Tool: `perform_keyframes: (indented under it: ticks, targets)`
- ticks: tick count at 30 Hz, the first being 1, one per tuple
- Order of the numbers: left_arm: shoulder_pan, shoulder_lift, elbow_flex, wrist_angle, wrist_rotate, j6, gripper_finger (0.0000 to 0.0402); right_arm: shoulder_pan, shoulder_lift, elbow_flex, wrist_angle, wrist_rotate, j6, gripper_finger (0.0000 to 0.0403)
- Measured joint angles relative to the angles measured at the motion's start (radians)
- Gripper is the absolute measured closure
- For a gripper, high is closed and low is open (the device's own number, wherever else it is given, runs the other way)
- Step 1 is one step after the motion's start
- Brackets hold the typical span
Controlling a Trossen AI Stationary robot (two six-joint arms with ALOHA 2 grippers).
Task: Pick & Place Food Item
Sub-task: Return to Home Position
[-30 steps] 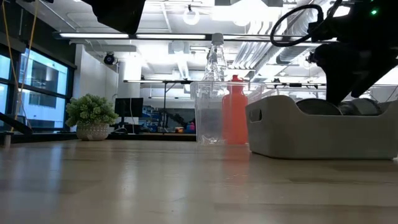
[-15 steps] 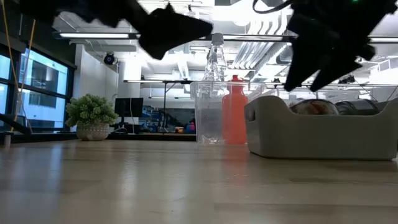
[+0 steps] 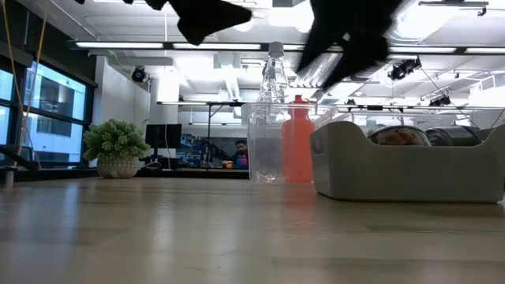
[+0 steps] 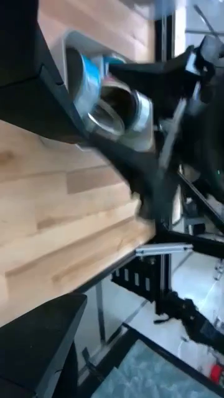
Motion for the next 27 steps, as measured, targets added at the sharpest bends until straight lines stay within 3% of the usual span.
perform_keyframes:
  ticks: [3, 6, 10, 15, 16, 22, 27]
  targets:
    - [0.003, -0.083, 0.0, -0.126, 0.003, 0.006, 0.0002, -0.016, 0.0, 0.033, 0.146, -0.005, -0.185, 0.0061]
    - [-0.009, -0.209, 0.0, -0.281, -0.009, 0.003, 0.0002, -0.033, 0.0, 0.08, 0.28, 0.017, -0.354, 0.0107]
    - [-0.028, -0.369, 0.0, -0.445, -0.13, 0.0, 0.0002, -0.049, 0.0, 0.159, 0.34, 0.022, -0.549, 0.0209]
    - [-0.007, -0.537, 0.0, -0.549, -0.294, 0.031, 0.0002, -0.05, 0.0, 0.264, 0.273, 0.023, -0.728, 0.0369]
    - [0.006, -0.568, 0.0, -0.567, -0.304, 0.039, 0.0002, -0.048, -0.005, 0.281, 0.253, 0.025, -0.759, 0.0385]
    - [0.164, -0.704, 0.001, -0.694, -0.312, 0.084, 0.0002, -0.042, -0.13, 0.311, 0.061, 0.028, -0.819, 0.04]
    - [0.364, -0.76, -0.041, -0.878, -0.294, 0.133, 0.0002, -0.044, -0.287, 0.304, -0.178, 0.024, -0.721, 0.0401]
